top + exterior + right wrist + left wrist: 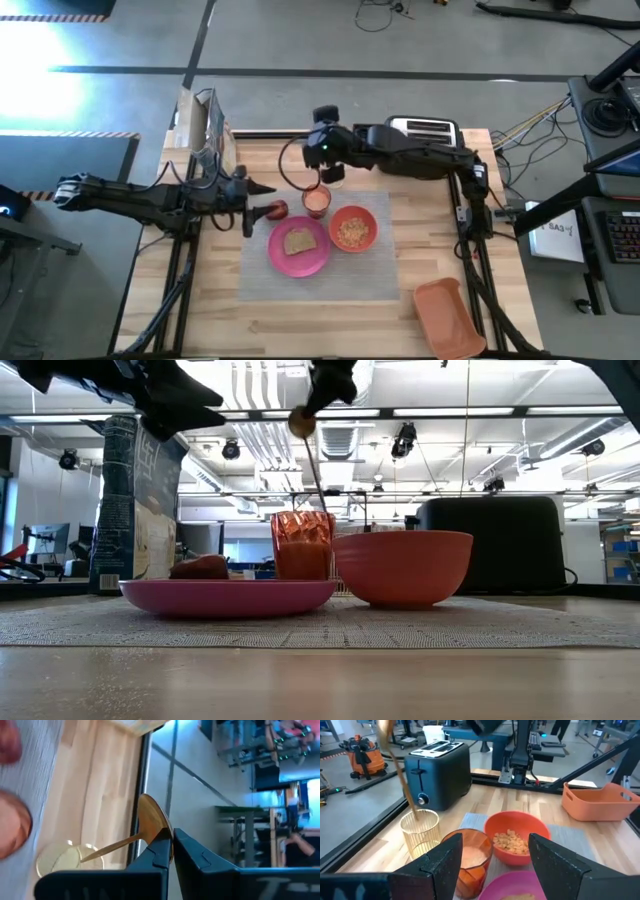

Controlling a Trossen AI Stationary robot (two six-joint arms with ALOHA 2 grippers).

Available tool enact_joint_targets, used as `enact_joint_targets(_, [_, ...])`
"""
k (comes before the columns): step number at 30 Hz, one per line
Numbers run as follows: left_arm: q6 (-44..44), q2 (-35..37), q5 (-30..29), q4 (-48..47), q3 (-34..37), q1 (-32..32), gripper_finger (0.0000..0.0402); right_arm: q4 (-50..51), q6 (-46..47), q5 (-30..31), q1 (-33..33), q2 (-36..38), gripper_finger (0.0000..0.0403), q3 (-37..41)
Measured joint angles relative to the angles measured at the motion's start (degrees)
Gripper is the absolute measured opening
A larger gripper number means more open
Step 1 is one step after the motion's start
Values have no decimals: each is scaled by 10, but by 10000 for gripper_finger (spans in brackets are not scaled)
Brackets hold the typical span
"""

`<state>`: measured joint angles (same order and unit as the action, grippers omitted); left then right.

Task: Arrange a breakfast setting
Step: Put the gold spoon to the right of the orange bowl on the table mat

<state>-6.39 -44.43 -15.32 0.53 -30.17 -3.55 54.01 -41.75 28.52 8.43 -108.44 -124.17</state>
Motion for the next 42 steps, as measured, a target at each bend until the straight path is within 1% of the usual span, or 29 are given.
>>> enact_joint_targets(4, [19, -11, 3, 24, 2, 0, 211, 11, 51, -13, -4, 0, 9, -40])
enact_joint_targets(6, [50, -13, 3, 46, 6, 0, 211, 18, 77, -45, -8, 0, 9, -60])
enact_joint_targets(10, [143, -18, 1, 85, 10, 0, 211, 16, 129, -143, -16, 1, 9, -87])
enact_joint_targets(11, [160, -21, -4, 91, 11, 0, 211, 14, 139, -158, -19, 1, 9, -91])
enact_joint_targets(13, [178, -29, -7, 106, 14, 0, 211, 11, 151, -169, -27, 1, 9, -95])
enact_joint_targets(19, [189, -64, -16, 192, 35, 0, 211, 6, 138, -171, -62, 1, 9, -94])
enact_joint_targets(22, [174, -78, -27, 217, 36, 0, 211, -2, 121, -170, -83, -1, 9, -94])
enact_joint_targets(27, [153, -104, -27, 281, 36, 0, 211, -22, 91, -170, -108, -1, 9, -93])
enact_joint_targets(32, [132, -124, 7, 282, 29, 0, 206, -27, 83, -169, -116, -1, 9, -92])
enact_joint_targets(37, [119, -129, 20, 279, 22, 0, 189, -24, 77, -166, -115, -1, 9, -92])
enact_joint_targets(39, [118, -124, 20, 270, 20, 0, 180, -18, 75, -151, -115, -1, 9, -92])
enact_joint_targets(42, [118, -113, 9, 251, 17, -1, 168, 2, 72, -111, -115, -1, 9, -92])
